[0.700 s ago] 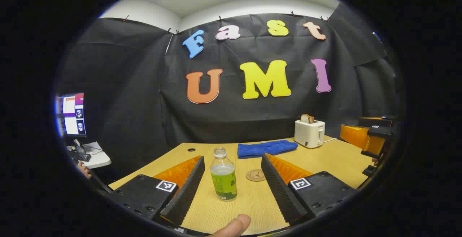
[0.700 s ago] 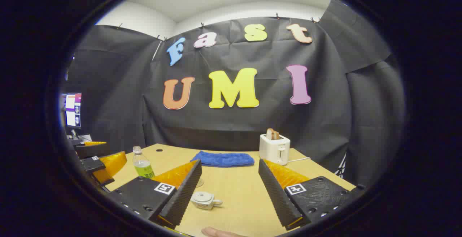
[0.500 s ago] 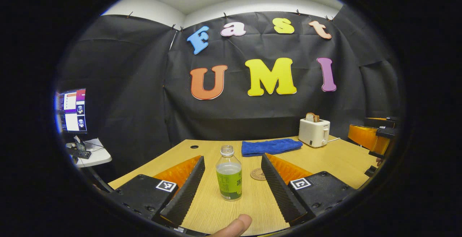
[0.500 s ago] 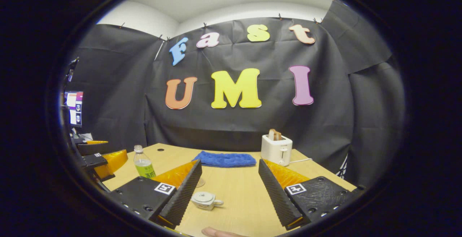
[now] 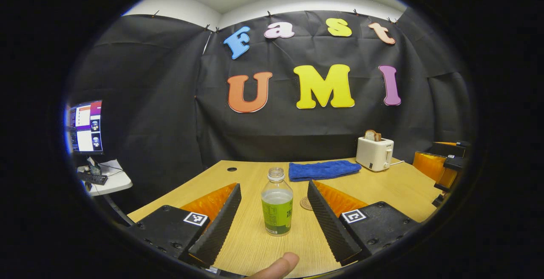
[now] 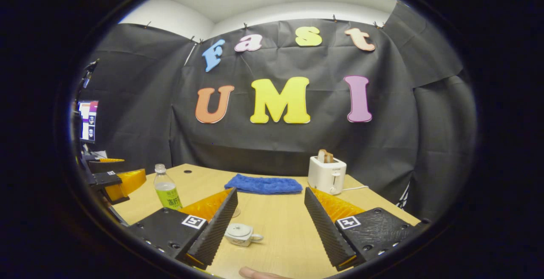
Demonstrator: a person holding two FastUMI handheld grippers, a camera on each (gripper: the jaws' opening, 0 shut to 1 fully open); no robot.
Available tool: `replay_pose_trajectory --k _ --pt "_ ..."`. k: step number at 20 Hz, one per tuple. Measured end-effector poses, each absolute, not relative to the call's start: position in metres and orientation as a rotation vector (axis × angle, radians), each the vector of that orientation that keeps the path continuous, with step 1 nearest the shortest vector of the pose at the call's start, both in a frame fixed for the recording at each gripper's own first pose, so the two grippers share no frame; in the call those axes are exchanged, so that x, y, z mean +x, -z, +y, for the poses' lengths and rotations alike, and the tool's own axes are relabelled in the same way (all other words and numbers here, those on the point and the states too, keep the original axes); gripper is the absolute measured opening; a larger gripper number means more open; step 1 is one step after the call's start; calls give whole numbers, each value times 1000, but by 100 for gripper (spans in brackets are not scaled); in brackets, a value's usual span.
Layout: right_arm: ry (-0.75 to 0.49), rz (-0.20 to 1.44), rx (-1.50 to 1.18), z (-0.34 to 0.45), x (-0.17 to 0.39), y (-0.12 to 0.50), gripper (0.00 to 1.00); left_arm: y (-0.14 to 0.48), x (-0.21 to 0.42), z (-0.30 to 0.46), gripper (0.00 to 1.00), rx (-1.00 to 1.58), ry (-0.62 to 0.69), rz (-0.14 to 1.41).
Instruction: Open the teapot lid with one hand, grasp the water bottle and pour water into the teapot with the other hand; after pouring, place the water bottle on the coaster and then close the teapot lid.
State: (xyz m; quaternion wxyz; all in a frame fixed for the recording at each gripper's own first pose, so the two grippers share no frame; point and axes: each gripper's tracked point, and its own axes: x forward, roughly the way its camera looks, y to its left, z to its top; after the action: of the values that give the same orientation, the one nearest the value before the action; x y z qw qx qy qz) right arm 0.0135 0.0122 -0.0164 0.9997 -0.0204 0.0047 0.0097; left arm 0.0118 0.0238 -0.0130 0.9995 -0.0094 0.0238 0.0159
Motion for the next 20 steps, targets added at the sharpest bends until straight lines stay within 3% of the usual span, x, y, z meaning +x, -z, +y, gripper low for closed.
replay_pose_trajectory --k 7,13,17,20 --pt "-56 -25 -55 37 49 42 95 14 13 28 98 -15 -40 49" --pt "-137 99 -6 62 76 106 98 21 18 33 98 -24 -55 68" --pt "-110 137 -11 63 91 134 92 26 20 32 98 -17 -58 86" --pt "-181 187 -5 80 94 153 75 31 22 31 98 -19 -54 97"
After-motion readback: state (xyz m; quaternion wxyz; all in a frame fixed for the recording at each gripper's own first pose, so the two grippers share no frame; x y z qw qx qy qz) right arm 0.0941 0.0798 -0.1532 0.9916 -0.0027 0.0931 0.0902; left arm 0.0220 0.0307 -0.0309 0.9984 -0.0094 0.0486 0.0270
